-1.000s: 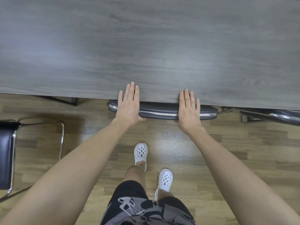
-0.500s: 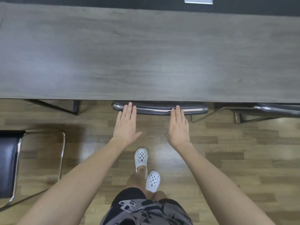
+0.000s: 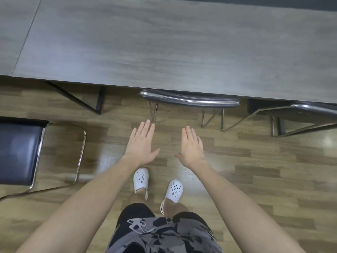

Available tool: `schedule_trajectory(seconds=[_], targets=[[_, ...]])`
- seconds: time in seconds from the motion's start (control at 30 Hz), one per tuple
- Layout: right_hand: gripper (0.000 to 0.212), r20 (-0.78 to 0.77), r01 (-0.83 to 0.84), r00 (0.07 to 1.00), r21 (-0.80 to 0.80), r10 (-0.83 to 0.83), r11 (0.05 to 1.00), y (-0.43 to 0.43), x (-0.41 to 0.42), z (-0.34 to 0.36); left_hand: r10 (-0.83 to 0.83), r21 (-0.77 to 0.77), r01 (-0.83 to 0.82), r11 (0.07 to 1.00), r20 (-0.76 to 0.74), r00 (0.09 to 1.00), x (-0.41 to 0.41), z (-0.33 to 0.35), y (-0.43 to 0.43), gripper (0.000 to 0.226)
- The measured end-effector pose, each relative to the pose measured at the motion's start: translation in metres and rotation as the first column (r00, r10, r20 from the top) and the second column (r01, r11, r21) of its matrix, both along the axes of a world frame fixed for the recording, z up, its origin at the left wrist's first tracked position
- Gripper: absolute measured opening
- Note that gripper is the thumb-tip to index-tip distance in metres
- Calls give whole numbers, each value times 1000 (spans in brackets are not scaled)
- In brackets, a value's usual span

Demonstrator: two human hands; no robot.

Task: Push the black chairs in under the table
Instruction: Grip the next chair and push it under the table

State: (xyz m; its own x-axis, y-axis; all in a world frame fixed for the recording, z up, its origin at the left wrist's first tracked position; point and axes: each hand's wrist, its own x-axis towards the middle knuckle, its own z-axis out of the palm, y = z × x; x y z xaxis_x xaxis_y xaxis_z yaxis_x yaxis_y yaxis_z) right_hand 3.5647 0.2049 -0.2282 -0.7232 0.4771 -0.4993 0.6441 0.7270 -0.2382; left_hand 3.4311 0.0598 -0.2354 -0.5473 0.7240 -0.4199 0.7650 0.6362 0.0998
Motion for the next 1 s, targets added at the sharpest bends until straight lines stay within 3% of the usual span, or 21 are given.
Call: schedule_trajectory(seconds=[0.43,1.0], targets=[[88,-19,-3,1000,-6,2,1000,-95,-52,-7,14,26,-14,1000,23,1000,-52,-3,-96,92],[77,30,55,998,39,-57,998,-312,-148,-7,-27,32,25,999,64,998,-168,-3,-310,92]])
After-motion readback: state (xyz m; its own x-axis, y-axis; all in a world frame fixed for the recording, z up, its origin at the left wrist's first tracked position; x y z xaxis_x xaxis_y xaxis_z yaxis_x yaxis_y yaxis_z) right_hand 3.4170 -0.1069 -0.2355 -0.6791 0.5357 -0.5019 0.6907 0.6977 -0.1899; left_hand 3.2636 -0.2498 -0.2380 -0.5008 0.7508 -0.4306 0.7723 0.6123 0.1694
